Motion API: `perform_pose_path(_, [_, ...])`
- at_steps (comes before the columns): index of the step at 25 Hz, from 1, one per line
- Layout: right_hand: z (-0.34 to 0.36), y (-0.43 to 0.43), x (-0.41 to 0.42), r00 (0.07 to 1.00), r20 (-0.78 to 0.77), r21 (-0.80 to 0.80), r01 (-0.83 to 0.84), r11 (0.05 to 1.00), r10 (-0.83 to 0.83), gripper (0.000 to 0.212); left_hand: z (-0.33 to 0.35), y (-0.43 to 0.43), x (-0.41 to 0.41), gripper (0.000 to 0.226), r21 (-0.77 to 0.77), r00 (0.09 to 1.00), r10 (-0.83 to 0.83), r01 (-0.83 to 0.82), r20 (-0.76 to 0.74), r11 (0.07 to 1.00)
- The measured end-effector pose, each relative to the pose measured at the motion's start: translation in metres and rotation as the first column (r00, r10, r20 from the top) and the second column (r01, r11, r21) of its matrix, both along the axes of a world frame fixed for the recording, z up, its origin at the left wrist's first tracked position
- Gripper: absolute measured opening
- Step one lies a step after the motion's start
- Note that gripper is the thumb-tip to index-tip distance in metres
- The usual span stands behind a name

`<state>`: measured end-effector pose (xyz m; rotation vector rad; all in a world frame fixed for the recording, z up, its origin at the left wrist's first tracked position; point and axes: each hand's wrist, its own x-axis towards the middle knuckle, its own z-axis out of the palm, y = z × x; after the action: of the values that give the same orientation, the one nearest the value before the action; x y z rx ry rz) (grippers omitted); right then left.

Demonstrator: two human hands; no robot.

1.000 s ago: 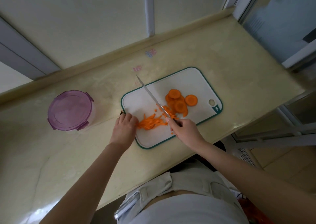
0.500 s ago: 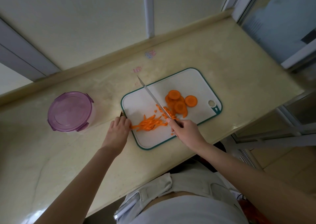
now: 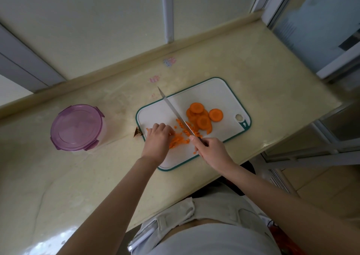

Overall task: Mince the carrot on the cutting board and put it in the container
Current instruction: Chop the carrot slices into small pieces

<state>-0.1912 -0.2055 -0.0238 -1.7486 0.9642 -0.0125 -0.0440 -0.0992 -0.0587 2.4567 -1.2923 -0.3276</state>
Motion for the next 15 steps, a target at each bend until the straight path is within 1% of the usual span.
perform_pose_path(2, [-0.001,0.001,-0.001,1.0,-0.004,0.009,0.002,1.0,-0.002,0.05,-0.001,0.0,-0.007,0.024,-0.02,1.0,0.02,-0.021,-0.011,1.0])
perform_pose_path(4, [-0.001,0.001,-0.002,1.0,-0.002,0.027,0.004,1.0,-0.004,0.048,0.0,0.007,-0.01,0.027,-0.094,0.993,0.12,-0.118,0.013,0.989])
perform_pose_path(5, [-0.001,0.002,-0.001,1.0,-0.001,0.038,0.006,0.999,-0.005,0.048,0.0,0.013,-0.009,0.03,-0.088,0.982,0.183,-0.179,0.043,0.98])
perform_pose_path(7, [-0.002,0.002,0.0,1.0,-0.005,0.044,0.009,0.999,-0.009,0.047,-0.001,0.025,-0.004,0.043,0.048,0.965,0.245,-0.25,0.092,0.967])
perform_pose_path(8, [-0.002,0.003,0.001,1.0,-0.007,0.043,0.008,0.999,-0.008,0.047,-0.002,0.029,-0.001,0.045,0.123,0.962,0.253,-0.265,0.102,0.956])
perform_pose_path(9, [-0.002,0.003,0.003,1.0,-0.005,0.043,0.005,0.999,-0.004,0.047,-0.004,0.032,0.003,0.043,0.157,0.959,0.266,-0.279,0.1,0.947])
perform_pose_path(12, [-0.001,0.006,0.007,1.0,0.004,0.043,-0.008,0.999,0.007,0.046,-0.01,0.029,0.01,0.031,0.113,0.955,0.297,-0.295,0.002,0.949])
perform_pose_path(15, [0.0,0.006,0.008,1.0,0.005,0.029,-0.015,0.999,0.015,0.046,-0.012,0.015,0.01,0.027,-0.013,0.936,0.307,-0.314,-0.169,0.949])
